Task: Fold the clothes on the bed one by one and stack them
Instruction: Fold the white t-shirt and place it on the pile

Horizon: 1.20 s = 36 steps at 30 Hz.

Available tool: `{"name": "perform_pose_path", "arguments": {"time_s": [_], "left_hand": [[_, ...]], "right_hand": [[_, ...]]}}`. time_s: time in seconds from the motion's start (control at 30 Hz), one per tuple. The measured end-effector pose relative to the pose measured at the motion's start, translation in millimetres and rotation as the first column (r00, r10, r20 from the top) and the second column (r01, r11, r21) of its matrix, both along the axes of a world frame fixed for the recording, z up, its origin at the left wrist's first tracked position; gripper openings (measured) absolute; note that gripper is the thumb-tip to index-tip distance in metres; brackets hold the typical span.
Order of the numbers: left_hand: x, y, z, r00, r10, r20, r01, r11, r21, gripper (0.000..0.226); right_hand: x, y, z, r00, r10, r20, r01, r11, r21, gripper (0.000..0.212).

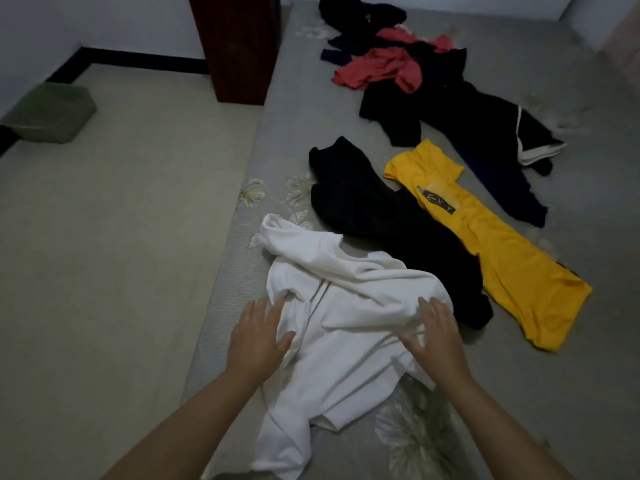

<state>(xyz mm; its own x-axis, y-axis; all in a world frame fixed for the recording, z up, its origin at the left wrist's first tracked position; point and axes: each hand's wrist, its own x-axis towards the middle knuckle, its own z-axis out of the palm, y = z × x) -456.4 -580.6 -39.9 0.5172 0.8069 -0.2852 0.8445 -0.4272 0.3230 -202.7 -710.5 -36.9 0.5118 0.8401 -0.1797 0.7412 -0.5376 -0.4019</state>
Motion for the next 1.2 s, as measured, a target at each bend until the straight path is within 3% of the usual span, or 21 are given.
{"name": "perform_pose_path", "arguments": {"time_s": [0.1, 0.17, 0.27, 0.37, 0.5, 0.6, 0.67, 0.73, 0.83, 0.9, 1.0, 1.1, 1.2], "left_hand": [[40, 24, -12, 0.998, -0.061, 0.03, 0.061, 0.998, 0.003, 0.064], [63, 43, -18, 0.995, -0.075, 0.069, 0.072, 0.996, 0.044, 0.074], [93, 72, -17, 0.978, -0.047, 0.204, 0.018, 0.99, 0.141, 0.071], [114, 93, -13, 0.971, 0.008, 0.24, -0.045, 0.988, 0.148, 0.085], [123, 100, -20, 0.991, -0.041, 0.126, 0.046, 0.998, -0.042, 0.091], [106, 90, -29, 0.982, -0.185, 0.041, 0.187, 0.981, -0.053, 0.101], [88, 83, -38, 0.97, -0.239, 0.051, 0.24, 0.971, -0.002, 0.103], [77, 85, -47, 0.961, -0.265, 0.074, 0.264, 0.964, 0.021, 0.102], [78, 94, -42, 0.974, -0.157, 0.163, 0.164, 0.986, -0.028, 0.089], [75, 95, -40, 0.971, -0.179, 0.162, 0.184, 0.983, -0.017, 0.086], [65, 92, -38, 0.978, -0.207, 0.016, 0.207, 0.978, -0.007, 0.087], [59, 85, -36, 0.98, -0.183, 0.085, 0.177, 0.982, 0.066, 0.068], [53, 78, -29, 0.954, -0.219, 0.202, 0.186, 0.968, 0.169, 0.049]], "right_hand": [[27, 22, -11, 0.996, -0.08, 0.048, 0.078, 0.996, 0.049, 0.092], [44, 40, -16, 0.996, -0.087, 0.037, 0.087, 0.996, 0.004, 0.086], [59, 62, -23, 0.989, -0.091, -0.119, 0.095, 0.995, 0.035, 0.073], [59, 57, -32, 0.972, -0.017, -0.235, 0.022, 1.0, 0.015, 0.07], [46, 10, -43, 0.959, 0.282, 0.001, -0.271, 0.919, 0.286, 0.057], [37, -33, -62, 0.919, 0.386, 0.085, -0.394, 0.881, 0.261, 0.044], [29, -48, -66, 0.929, 0.367, 0.052, -0.368, 0.898, 0.241, 0.042], [26, -50, -62, 0.961, 0.235, -0.147, -0.183, 0.937, 0.299, 0.042], [30, -39, -52, 0.917, 0.016, -0.4, 0.114, 0.947, 0.3, 0.061], [37, -31, -53, 0.917, 0.011, -0.399, 0.114, 0.951, 0.288, 0.083], [46, -23, -51, 0.907, 0.025, -0.42, 0.037, 0.99, 0.139, 0.114], [48, -26, -55, 0.935, 0.092, -0.343, -0.079, 0.996, 0.052, 0.101], [48, -23, -52, 0.971, 0.116, -0.21, -0.082, 0.983, 0.162, 0.055]]}}
